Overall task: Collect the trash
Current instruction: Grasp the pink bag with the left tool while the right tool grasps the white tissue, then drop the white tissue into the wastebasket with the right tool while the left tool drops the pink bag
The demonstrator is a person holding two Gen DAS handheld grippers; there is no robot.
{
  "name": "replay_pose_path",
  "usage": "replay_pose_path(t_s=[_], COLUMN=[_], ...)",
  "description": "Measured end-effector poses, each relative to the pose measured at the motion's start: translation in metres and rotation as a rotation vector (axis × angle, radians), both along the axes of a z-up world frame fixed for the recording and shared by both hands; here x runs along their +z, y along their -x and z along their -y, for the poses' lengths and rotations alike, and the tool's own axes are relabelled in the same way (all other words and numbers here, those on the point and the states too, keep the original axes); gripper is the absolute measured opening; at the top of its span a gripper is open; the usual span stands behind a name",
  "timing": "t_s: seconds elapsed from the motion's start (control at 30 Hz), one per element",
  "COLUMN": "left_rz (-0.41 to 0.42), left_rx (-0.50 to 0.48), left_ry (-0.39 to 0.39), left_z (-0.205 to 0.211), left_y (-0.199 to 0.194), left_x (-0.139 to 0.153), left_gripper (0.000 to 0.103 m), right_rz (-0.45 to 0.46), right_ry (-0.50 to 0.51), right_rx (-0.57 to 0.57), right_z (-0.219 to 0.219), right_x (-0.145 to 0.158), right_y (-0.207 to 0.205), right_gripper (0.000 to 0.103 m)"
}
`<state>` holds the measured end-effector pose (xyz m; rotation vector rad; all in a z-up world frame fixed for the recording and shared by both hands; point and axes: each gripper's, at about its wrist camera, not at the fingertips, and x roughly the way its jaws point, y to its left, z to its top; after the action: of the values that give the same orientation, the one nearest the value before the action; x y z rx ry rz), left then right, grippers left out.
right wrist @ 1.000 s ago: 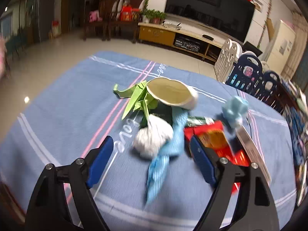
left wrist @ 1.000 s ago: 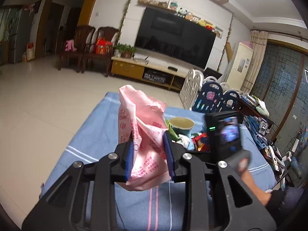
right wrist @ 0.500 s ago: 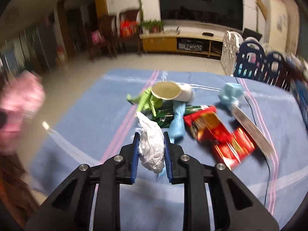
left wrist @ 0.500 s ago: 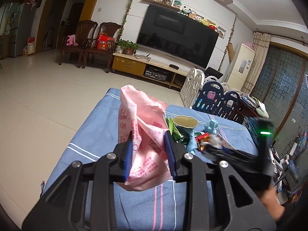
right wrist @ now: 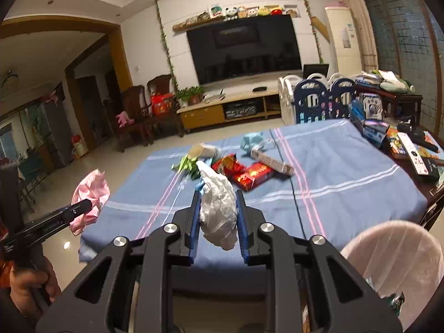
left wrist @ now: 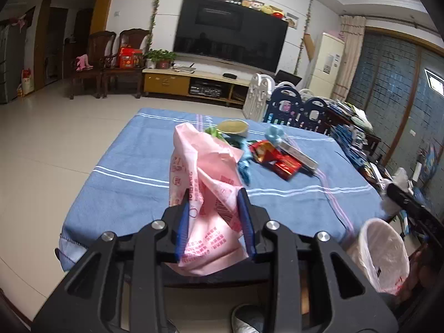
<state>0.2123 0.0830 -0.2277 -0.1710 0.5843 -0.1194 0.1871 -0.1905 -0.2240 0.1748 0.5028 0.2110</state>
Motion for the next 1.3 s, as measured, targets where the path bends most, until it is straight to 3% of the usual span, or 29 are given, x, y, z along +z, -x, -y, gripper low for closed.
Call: replay_pose_path(t_s=[0.33, 0.53, 1.13, 1.3], left_rz=[0.062, 0.051, 0.051, 0.051], left_rx=[-0.033, -0.050, -0.047, -0.056], left_ry=[-0.058, -0.122, -0.121, -0.124], left_z=[0.038, 0.052, 0.052, 0.051], left_y=[0.058, 0.056, 0.055, 0.055], left_x=[0.010, 0.006, 0.007, 0.007], left_gripper=[0.034, 0.034, 0.034, 0.032], right_rz=[0.027, 0.012, -0.006, -0.030], right_ry=[-0.007, -0.030, -0.051, -0.117], right_rx=[-0.010, -0.034, -0.038, -0.046], right_z=[0.004, 0.013, 0.019, 0.034], right_x=[0.003, 0.001, -0.003, -0.001], right_y=[0.017, 0.018, 0.014, 0.020], right_gripper=[0.024, 0.024, 0.024, 0.024])
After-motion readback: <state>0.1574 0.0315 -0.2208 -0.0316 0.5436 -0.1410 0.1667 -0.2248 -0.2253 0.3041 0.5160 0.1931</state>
